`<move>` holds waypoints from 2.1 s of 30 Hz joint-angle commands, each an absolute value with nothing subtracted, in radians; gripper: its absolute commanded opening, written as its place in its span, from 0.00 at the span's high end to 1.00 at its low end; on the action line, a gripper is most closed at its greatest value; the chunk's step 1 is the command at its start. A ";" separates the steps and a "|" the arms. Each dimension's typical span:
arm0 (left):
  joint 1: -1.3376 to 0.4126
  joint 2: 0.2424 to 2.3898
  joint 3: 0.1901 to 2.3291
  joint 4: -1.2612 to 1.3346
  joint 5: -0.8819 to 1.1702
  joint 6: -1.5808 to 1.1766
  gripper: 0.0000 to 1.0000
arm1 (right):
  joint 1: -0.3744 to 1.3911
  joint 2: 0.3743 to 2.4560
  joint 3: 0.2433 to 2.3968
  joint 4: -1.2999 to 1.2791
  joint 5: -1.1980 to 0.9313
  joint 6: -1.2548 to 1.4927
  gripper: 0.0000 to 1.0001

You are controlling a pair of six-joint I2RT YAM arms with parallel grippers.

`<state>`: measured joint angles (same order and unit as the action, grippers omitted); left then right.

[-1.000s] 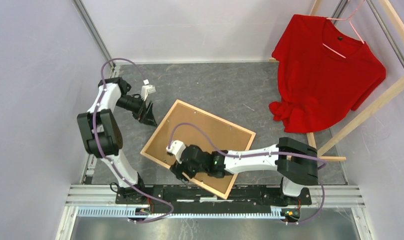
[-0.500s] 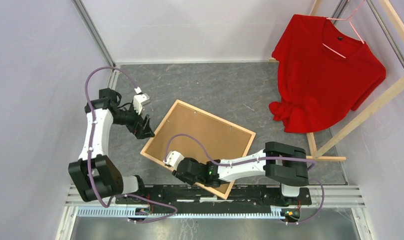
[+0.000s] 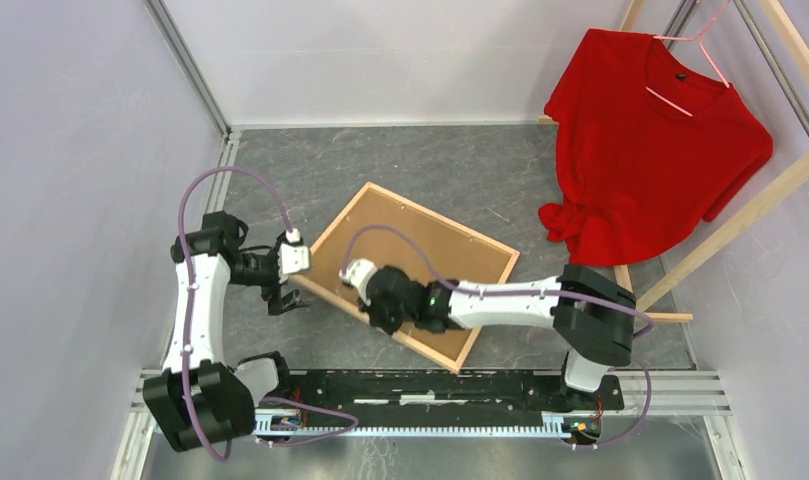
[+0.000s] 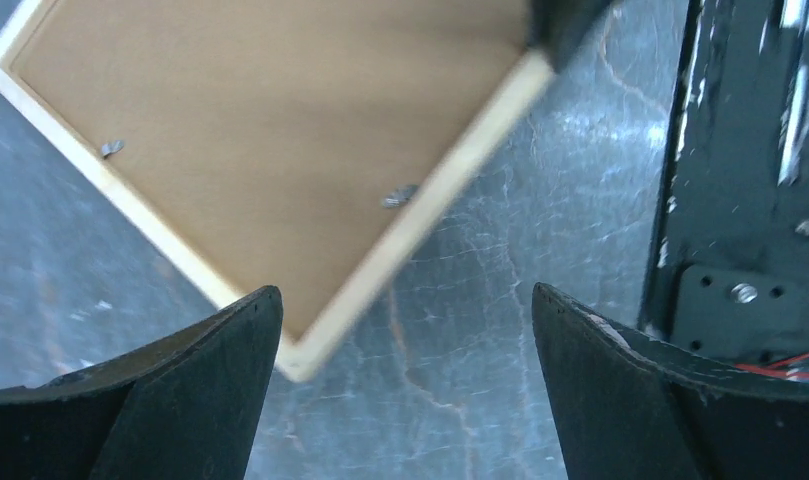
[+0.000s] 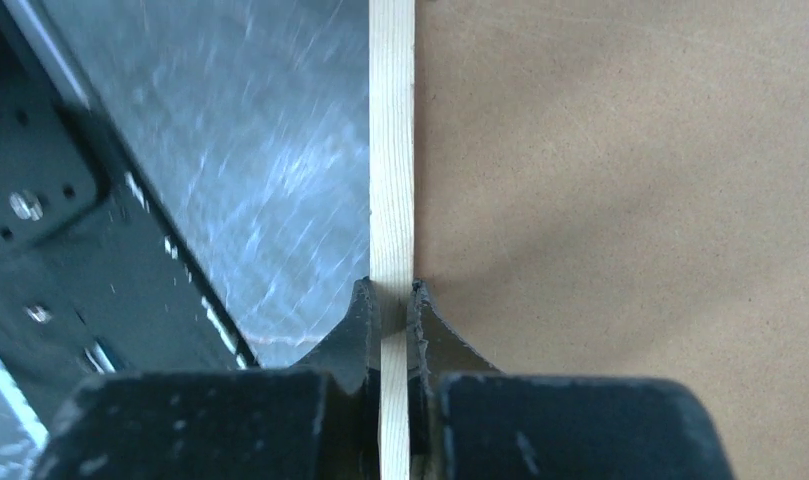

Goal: Put the photo into the frame
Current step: Turn over the photo frame at the center of the board.

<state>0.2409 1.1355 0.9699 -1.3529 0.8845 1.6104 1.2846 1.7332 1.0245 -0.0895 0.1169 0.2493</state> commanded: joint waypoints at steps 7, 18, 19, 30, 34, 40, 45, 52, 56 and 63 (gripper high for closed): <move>0.240 0.756 0.789 -1.109 0.935 2.138 0.00 | 1.100 1.689 1.426 -0.233 -0.199 0.227 1.00; 0.222 0.748 0.749 -0.920 0.905 2.259 0.05 | 1.068 1.715 1.603 -0.327 -0.294 0.267 1.00; 0.219 0.758 0.759 -0.923 0.904 2.253 0.08 | 1.068 1.715 1.610 -0.334 -0.295 0.266 1.00; 0.126 0.872 0.970 -1.057 0.868 2.082 0.57 | 1.068 1.663 1.659 -0.482 -0.113 0.109 0.39; 0.117 0.887 1.004 -1.057 0.870 2.027 0.59 | 1.092 1.569 1.583 -0.505 -0.016 -0.003 0.26; 0.088 0.915 1.057 -1.070 0.878 1.955 0.60 | 1.192 1.492 1.489 -0.579 0.174 -0.188 0.05; 0.073 0.931 1.080 -1.071 0.878 1.929 0.60 | 1.244 1.515 1.483 -0.622 0.282 -0.234 0.03; 0.069 0.954 1.122 -1.069 0.881 1.855 0.59 | 1.273 1.569 1.452 -0.570 0.519 -0.239 0.18; 0.069 0.982 1.172 -1.065 0.900 1.764 0.55 | 1.271 1.559 1.436 -0.507 0.559 -0.239 0.40; 0.069 0.958 1.161 -0.847 0.926 1.423 0.02 | 1.214 1.525 1.522 -0.454 0.462 -0.208 0.88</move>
<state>0.0715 0.9863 1.1381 -1.0367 0.8688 1.7245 1.2594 1.5776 1.4338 -0.5503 0.4988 -0.2592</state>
